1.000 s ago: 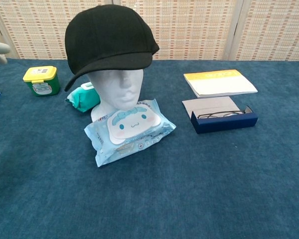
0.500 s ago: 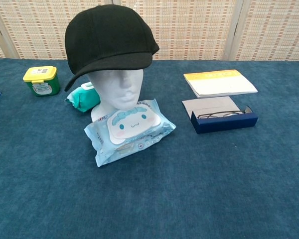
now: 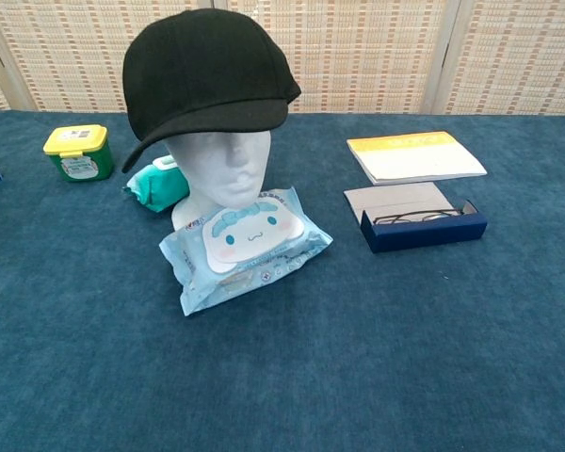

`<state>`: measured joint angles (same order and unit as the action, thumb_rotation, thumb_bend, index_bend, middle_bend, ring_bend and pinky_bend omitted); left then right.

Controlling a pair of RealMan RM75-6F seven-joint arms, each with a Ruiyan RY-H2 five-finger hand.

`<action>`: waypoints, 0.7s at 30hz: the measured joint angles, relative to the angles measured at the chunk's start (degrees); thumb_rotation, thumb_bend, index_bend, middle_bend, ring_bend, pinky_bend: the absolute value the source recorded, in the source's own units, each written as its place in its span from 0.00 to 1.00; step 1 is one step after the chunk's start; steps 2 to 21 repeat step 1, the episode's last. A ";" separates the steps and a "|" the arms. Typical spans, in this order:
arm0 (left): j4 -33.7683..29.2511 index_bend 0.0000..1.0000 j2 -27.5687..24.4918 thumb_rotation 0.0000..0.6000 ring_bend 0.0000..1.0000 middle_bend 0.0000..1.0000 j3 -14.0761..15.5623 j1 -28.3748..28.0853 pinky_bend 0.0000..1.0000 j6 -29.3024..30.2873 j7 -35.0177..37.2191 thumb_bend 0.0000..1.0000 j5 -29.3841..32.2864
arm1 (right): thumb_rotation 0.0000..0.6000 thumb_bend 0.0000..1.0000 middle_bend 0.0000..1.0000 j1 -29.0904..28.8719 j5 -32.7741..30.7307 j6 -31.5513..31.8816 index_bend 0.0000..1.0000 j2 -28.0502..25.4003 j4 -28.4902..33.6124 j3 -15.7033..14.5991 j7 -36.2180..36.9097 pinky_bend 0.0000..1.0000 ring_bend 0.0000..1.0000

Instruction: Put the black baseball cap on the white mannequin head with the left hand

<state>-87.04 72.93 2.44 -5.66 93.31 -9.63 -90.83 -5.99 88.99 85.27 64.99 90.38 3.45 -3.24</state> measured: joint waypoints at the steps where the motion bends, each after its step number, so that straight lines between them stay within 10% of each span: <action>1: 0.04 0.54 -0.04 1.00 0.43 0.66 -0.10 0.01 0.54 -0.45 0.22 0.23 0.19 | 1.00 0.00 0.40 -0.12 -0.23 -0.35 0.24 -0.01 0.00 0.04 -0.05 0.40 0.26; 21: 0.04 0.54 -0.04 1.00 0.43 0.66 -0.10 0.01 0.54 -0.45 0.22 0.23 0.19 | 1.00 0.00 0.40 -0.12 -0.23 -0.35 0.24 -0.01 0.00 0.04 -0.05 0.40 0.26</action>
